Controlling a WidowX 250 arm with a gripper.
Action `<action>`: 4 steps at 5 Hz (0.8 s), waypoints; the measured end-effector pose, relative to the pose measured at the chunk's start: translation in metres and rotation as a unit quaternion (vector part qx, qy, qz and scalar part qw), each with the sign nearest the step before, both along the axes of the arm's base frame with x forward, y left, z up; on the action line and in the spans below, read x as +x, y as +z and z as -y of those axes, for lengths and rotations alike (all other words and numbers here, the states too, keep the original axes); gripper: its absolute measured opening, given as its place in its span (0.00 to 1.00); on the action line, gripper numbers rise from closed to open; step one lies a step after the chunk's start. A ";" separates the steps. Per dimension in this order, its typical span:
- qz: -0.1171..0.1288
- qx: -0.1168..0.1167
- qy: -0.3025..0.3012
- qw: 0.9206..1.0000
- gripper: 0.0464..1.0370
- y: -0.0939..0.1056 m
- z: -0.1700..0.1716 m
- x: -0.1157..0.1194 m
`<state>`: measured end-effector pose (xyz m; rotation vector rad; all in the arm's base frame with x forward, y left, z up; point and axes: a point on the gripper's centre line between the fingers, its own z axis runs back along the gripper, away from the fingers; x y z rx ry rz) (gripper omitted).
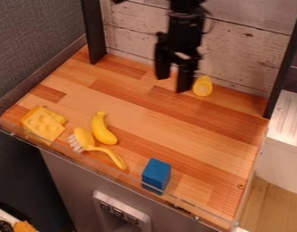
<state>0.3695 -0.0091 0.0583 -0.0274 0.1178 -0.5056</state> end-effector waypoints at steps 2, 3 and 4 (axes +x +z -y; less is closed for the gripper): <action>0.003 0.008 0.079 0.997 0.96 0.007 0.044 0.020; -0.002 0.013 0.136 0.991 0.96 -0.003 0.049 0.021; 0.010 0.011 0.163 0.987 0.96 -0.011 0.050 0.027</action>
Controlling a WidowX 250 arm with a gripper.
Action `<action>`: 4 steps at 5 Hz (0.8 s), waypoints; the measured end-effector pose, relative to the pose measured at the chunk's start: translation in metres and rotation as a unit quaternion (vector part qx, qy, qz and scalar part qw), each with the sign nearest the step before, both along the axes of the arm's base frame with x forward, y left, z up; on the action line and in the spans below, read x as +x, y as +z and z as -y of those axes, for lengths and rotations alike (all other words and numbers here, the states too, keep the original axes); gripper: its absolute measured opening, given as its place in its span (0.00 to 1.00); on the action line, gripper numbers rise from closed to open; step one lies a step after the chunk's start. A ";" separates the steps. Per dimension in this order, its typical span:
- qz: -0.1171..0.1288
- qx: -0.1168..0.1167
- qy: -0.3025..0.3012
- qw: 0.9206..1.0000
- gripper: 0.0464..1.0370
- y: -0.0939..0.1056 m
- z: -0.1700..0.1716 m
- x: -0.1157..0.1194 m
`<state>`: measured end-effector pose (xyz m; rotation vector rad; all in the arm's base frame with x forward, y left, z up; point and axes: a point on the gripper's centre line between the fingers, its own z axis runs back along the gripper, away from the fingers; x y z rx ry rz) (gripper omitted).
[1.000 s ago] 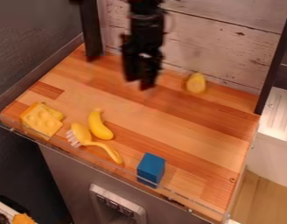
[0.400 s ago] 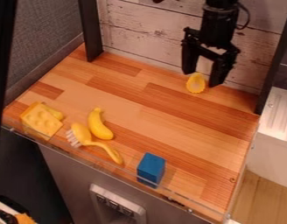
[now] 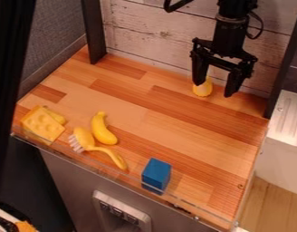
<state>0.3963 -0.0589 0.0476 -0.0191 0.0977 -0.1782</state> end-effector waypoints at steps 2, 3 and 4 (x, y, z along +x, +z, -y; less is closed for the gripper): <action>-0.005 -0.003 -0.056 0.998 0.96 -0.035 0.003 -0.002; -0.004 -0.004 -0.095 0.996 0.89 -0.038 0.005 -0.003; 0.004 -0.005 -0.123 0.992 0.59 -0.038 0.004 0.000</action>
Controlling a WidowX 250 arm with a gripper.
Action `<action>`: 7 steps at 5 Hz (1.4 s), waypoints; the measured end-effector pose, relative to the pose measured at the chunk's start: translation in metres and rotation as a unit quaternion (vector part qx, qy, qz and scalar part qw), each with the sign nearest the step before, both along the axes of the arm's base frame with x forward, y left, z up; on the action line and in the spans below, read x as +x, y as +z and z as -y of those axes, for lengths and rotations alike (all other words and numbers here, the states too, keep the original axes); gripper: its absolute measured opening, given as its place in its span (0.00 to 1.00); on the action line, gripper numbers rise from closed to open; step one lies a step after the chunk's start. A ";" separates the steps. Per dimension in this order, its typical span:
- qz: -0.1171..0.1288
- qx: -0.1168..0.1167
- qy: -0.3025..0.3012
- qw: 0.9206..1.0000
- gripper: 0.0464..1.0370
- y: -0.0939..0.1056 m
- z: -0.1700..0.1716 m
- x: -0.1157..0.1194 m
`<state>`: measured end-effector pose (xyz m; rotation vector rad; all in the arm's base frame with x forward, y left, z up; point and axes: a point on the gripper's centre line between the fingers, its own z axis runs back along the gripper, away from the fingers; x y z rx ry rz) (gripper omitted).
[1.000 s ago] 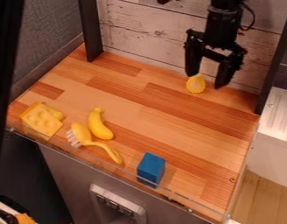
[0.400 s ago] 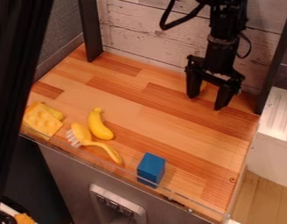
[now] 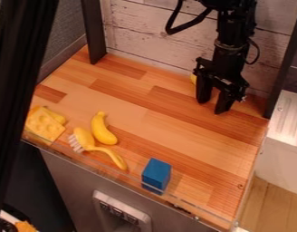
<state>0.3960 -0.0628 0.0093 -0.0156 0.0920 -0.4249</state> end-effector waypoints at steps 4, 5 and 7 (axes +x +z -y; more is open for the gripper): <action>-0.008 0.003 0.086 0.996 0.01 -0.003 -0.004 -0.004; -0.010 0.004 0.093 0.996 0.01 -0.003 -0.005 -0.004; -0.050 0.021 0.231 0.971 0.01 0.029 -0.016 -0.013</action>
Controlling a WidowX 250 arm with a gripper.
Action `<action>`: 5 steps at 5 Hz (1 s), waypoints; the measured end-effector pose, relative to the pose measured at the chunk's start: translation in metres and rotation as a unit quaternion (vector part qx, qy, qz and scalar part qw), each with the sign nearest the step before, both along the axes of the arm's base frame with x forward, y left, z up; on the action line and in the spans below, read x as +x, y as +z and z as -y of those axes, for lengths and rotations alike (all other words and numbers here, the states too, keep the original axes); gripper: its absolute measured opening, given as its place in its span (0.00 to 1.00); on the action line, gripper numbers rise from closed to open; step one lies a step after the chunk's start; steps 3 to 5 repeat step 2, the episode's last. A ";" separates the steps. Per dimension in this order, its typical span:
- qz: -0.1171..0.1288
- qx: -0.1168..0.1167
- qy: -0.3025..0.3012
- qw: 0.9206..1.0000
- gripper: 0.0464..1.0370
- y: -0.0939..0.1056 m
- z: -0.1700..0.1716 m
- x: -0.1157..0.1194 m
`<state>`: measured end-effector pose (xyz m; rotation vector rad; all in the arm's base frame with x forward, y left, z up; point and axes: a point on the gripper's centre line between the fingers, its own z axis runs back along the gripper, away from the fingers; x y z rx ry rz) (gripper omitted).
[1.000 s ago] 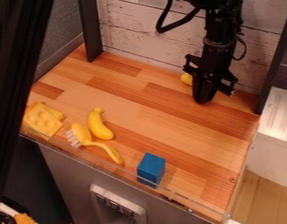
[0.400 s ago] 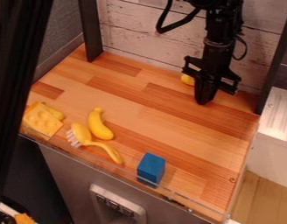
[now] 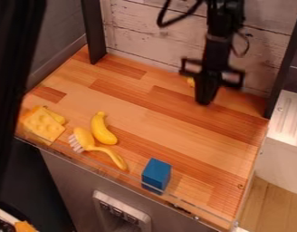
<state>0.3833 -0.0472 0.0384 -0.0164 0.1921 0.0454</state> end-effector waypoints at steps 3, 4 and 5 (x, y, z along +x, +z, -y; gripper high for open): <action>-0.015 0.011 0.075 0.997 0.01 0.052 -0.003 -0.001; -0.015 0.011 0.075 0.997 0.01 0.052 -0.003 -0.001; -0.015 0.011 0.075 0.997 0.01 0.052 -0.003 -0.001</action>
